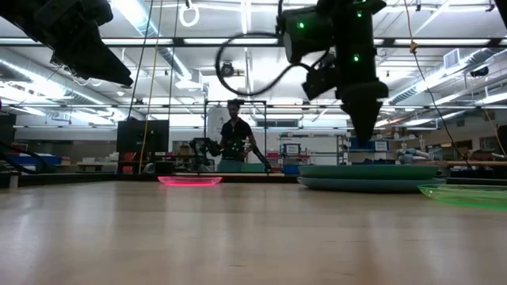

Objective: Stack plastic plates
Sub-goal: Stack the pink plate on the orange plate

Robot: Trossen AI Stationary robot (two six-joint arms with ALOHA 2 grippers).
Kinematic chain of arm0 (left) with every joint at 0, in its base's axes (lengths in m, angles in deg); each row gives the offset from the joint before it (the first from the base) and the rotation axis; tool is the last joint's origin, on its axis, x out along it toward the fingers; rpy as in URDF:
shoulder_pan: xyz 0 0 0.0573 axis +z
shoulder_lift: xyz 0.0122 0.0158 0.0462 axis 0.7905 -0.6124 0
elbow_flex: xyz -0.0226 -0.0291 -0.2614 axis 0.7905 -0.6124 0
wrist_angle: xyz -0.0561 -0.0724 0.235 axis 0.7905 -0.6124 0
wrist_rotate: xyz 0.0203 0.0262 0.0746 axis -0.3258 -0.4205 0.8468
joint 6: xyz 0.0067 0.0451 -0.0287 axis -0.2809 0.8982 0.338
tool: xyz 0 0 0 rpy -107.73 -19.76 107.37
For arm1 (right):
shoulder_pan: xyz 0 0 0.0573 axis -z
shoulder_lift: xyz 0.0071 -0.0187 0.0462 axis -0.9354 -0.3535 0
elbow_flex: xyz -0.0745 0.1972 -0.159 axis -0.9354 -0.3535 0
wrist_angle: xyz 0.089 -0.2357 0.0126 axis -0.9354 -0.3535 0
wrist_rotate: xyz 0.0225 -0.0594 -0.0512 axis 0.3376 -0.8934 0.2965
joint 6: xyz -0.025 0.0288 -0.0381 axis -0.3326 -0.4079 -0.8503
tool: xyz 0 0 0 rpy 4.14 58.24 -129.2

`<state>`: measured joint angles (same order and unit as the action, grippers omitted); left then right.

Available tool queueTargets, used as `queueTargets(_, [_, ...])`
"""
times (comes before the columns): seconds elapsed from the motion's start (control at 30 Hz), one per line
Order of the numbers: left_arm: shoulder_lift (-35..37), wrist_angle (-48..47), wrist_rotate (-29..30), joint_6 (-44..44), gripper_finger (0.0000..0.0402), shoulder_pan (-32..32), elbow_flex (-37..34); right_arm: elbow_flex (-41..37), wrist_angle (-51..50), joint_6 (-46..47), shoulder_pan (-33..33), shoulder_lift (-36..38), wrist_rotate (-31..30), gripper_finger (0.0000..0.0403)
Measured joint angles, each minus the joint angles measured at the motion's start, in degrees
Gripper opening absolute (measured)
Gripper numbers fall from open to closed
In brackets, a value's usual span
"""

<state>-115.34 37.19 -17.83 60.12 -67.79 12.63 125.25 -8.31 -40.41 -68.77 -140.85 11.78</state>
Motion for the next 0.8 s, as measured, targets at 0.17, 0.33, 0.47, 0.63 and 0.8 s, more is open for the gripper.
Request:
queueTargets(0.17, [0.0, 0.0, 0.0, 0.0, 0.0188, 0.0, 0.0, 0.1, 10.3, -8.1, -0.8, 0.0, -0.4, 0.0099])
queueTargets(0.33, [0.0, 0.1, 0.0, -0.1, 0.0188, 0.0, 0.0, -0.2, 26.7, -16.1, -0.8, 0.0, -1.5, 0.0098])
queueTargets(0.47, [0.0, 0.1, 0.0, -0.1, 0.0188, 0.0, 0.0, -3.4, 42.5, -21.8, -0.7, 0.0, -2.4, 0.0098])
queueTargets(0.63, [0.0, 0.1, 0.0, 0.0, 0.0188, 0.0, 0.0, -8.5, 64.9, -30.8, -0.7, -0.1, -3.1, 0.0099])
queueTargets(0.8, [0.0, 0.1, 0.0, 0.0, 0.0188, 0.0, 0.0, -9.1, 73.1, -32.7, -0.7, -0.1, -1.5, 0.0098])
